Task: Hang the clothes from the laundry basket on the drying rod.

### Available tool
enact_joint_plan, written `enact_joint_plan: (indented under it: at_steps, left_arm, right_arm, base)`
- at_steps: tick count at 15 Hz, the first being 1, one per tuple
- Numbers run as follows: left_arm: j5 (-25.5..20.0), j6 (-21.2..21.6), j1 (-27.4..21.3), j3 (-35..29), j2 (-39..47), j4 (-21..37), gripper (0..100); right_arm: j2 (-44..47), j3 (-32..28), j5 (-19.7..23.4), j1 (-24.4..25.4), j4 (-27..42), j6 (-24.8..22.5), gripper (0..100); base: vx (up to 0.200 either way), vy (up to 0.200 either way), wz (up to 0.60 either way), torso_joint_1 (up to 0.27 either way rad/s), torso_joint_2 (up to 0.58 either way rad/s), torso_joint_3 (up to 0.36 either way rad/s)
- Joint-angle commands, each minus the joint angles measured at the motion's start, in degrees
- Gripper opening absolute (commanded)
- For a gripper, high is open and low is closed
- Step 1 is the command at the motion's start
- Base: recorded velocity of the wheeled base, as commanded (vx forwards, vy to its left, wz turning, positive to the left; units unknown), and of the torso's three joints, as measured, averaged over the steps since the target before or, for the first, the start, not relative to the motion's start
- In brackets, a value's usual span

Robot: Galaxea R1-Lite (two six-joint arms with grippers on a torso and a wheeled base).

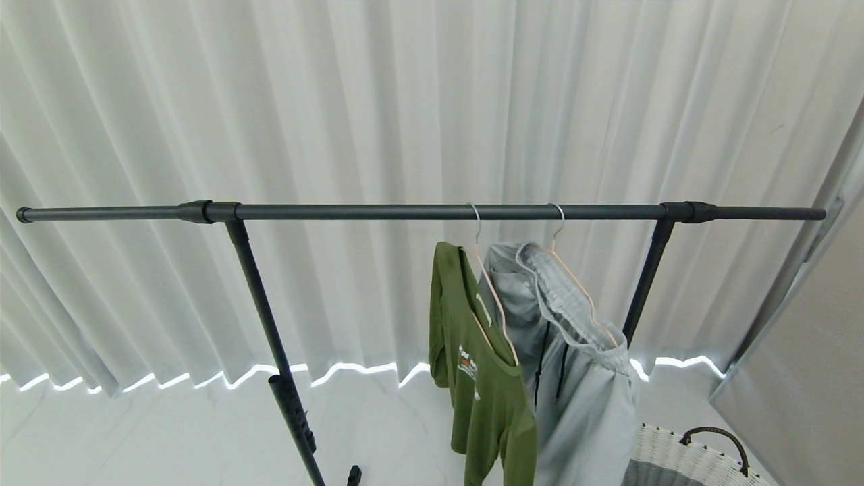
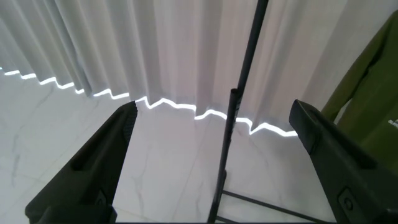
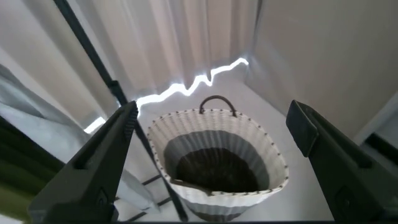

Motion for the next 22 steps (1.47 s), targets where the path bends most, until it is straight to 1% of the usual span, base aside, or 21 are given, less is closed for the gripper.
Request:
enact_joint_plan:
  at_steps: [1, 2, 3, 4, 5, 6, 7, 8, 9, 10, 11, 13, 14, 15, 17, 18, 19, 20, 21, 22]
  left_arm:
    - [0.1, 0.5, 0.0, 0.0, 0.3, 0.2, 100]
    - [-0.1, 2.1, 0.0, 0.0, 0.3, 0.2, 100]
    - [-0.2, 2.5, 0.0, 0.0, 0.3, 0.2, 100]
    - [-0.2, 2.5, 0.0, 0.0, 0.3, 0.2, 100]
    - [-0.2, 2.6, 0.0, 0.0, 0.3, 0.2, 100]
    - [-0.3, 2.8, 0.0, 0.0, 0.3, 0.2, 100]
    - [-0.3, 3.2, 0.0, 0.0, 0.3, 0.2, 100]
    - [-0.7, 4.5, 0.0, 0.0, 0.3, 0.2, 100]
    - [-0.8, 4.6, 0.0, 0.0, 0.3, 0.2, 100]
    - [-0.8, 4.6, 0.0, 0.0, 0.3, 0.2, 100]
    - [-0.8, 4.3, 0.0, 0.0, 0.3, 0.2, 100]
    - [-0.8, 4.5, 0.0, 0.0, 0.3, 0.2, 100]
    - [-0.7, 4.1, 0.0, 0.0, 0.3, 0.2, 100]
    - [-0.6, 3.3, 0.0, 0.0, 0.3, 0.2, 100]
    - [-0.6, 3.0, -0.1, 0.0, 0.3, 0.2, 100]
    - [-0.6, 3.1, 0.0, 0.0, 0.3, 0.2, 100]
    - [-0.6, 3.1, 0.0, 0.0, 0.3, 0.2, 100]
    - [-0.6, 3.0, 0.0, 0.0, 0.3, 0.2, 100]
    - [-0.6, 2.9, 0.0, 0.0, 0.3, 0.2, 100]
    - [-0.5, 2.5, 0.0, 0.0, 0.3, 0.2, 100]
  right_arm:
    - [0.4, 0.0, 0.3, 0.1, 0.0, -0.2, 100]
    - [0.4, 0.1, 2.4, 0.1, -0.2, -1.7, 100]
    - [0.4, 0.1, 4.9, 0.1, -0.2, -3.4, 100]
    - [0.4, 0.1, 7.4, 0.1, -0.4, -6.8, 100]
    - [0.4, 0.2, 10.1, 0.1, -0.6, -11.6, 100]
    - [0.4, 0.5, 13.0, 0.1, -1.4, -15.0, 100]
    - [0.4, 0.9, 14.8, 0.1, -2.1, -16.8, 100]
    - [0.4, 2.1, 19.2, 0.1, -4.9, -22.4, 100]
    - [0.4, 4.1, 24.9, 0.1, -9.6, -24.2, 100]
    - [0.3, 5.8, 31.2, 0.1, -13.8, -24.2, 100]
    - [0.3, 5.8, 34.4, 0.1, -13.1, -24.1, 100]
    - [0.3, 5.7, 34.1, 0.1, -11.3, -24.0, 100]
    - [0.3, 5.7, 33.3, 0.0, -11.1, -23.5, 100]
    - [0.4, 5.6, 30.6, 0.0, -10.9, -22.3, 100]
    - [0.4, 5.6, 29.6, 0.0, -10.9, -20.8, 100]
    - [0.4, 5.6, 29.4, -0.8, -10.9, -20.5, 100]
    - [1.0, 5.6, 29.4, -4.9, -11.0, -20.3, 100]
    - [1.8, 5.6, 29.5, -10.6, -11.0, -20.3, 100]
    - [0.8, 5.6, 29.7, -13.6, -11.0, -20.3, 100]
    - [0.1, 5.6, 29.7, -13.9, -10.8, -20.0, 100]
  base:
    - [0.000, 0.000, 0.00, 0.000, 0.00, 0.000]
    - [0.000, 0.000, 0.00, 0.000, 0.00, 0.000]
    - [0.000, 0.000, 0.00, 0.000, 0.00, 0.000]
    - [0.000, 0.000, 0.00, 0.000, 0.00, 0.000]
    - [0.000, 0.000, 0.00, 0.000, 0.00, 0.000]
    - [0.000, 0.000, 0.00, 0.000, 0.00, 0.000]
    - [0.000, 0.000, 0.00, 0.000, 0.00, 0.000]
    - [0.000, 0.000, 0.00, 0.000, 0.00, 0.000]
    - [0.000, 0.000, 0.00, 0.000, 0.00, 0.000]
    - [0.000, 0.000, 0.00, 0.000, 0.00, 0.000]
    - [0.000, 0.000, 0.00, 0.000, 0.00, 0.000]
    - [0.000, 0.000, 0.00, 0.000, 0.00, 0.000]
    - [0.000, 0.000, 0.00, 0.000, 0.00, 0.000]
    - [0.000, 0.000, 0.00, 0.000, 0.00, 0.000]
    - [0.000, 0.000, 0.00, 0.000, 0.00, 0.000]
    - [0.000, 0.000, 0.00, 0.000, 0.00, 0.000]
    - [0.000, 0.000, 0.00, 0.000, 0.00, 0.000]
    - [0.000, 0.000, 0.00, 0.000, 0.00, 0.000]
    - [0.000, 0.000, 0.00, 0.000, 0.00, 0.000]
    - [0.000, 0.000, 0.00, 0.000, 0.00, 0.000]
